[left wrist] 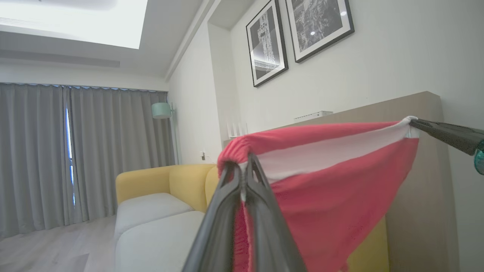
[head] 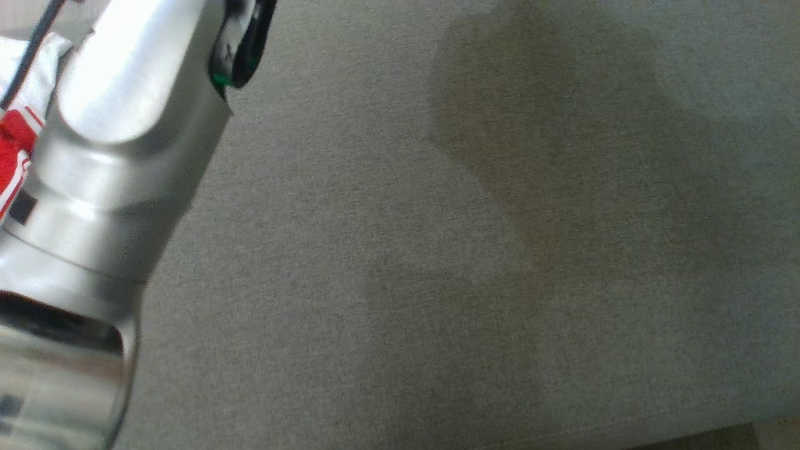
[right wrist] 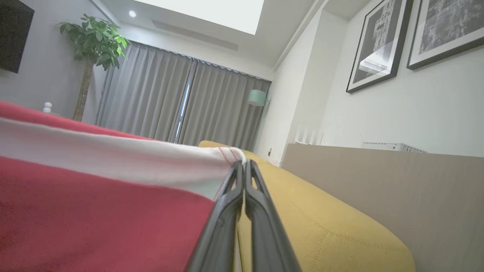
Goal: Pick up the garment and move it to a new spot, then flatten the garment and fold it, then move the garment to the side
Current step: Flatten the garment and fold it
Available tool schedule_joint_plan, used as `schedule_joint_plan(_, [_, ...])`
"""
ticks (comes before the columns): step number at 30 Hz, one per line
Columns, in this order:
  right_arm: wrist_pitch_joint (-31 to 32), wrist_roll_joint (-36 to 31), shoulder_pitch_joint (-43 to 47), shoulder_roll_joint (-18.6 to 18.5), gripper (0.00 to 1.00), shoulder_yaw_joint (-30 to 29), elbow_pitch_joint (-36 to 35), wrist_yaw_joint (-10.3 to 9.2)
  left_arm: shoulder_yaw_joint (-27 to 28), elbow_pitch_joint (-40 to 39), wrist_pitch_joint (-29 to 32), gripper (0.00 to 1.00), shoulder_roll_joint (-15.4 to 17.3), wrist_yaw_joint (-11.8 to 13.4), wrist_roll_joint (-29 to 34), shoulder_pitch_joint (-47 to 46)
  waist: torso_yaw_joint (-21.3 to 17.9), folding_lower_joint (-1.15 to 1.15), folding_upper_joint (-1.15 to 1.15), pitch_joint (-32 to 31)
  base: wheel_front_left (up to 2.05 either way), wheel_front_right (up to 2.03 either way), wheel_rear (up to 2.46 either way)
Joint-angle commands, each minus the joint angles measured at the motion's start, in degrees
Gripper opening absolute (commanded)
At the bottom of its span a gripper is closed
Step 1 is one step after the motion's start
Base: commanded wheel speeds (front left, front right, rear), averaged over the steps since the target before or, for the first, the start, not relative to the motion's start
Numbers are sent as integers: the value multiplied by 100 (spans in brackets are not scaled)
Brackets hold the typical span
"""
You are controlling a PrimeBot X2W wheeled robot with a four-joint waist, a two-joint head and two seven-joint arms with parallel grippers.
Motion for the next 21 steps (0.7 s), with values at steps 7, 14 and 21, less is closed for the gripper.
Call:
schedule_joint_plan(7, [-30,-12,1428,55,0,-520,-748,-5,650,-236,-21,0,-85,-539,588,1445,-85,-1,0,-96,0,0,0])
schedule_joint_plan(14, [-29,107,3771,212,0,-1045,-1352,-5,722,-703,-21,0,-319,-707,1123,3752,-72,-1,0,-287,0,0,0])
schedule_joint_plan(21, [419,106,5968,569,0,-1691,-2453,-5,490,-1001,-21,0,-370,-757,1638,5492,-8,-1,0,-649,0,0,0])
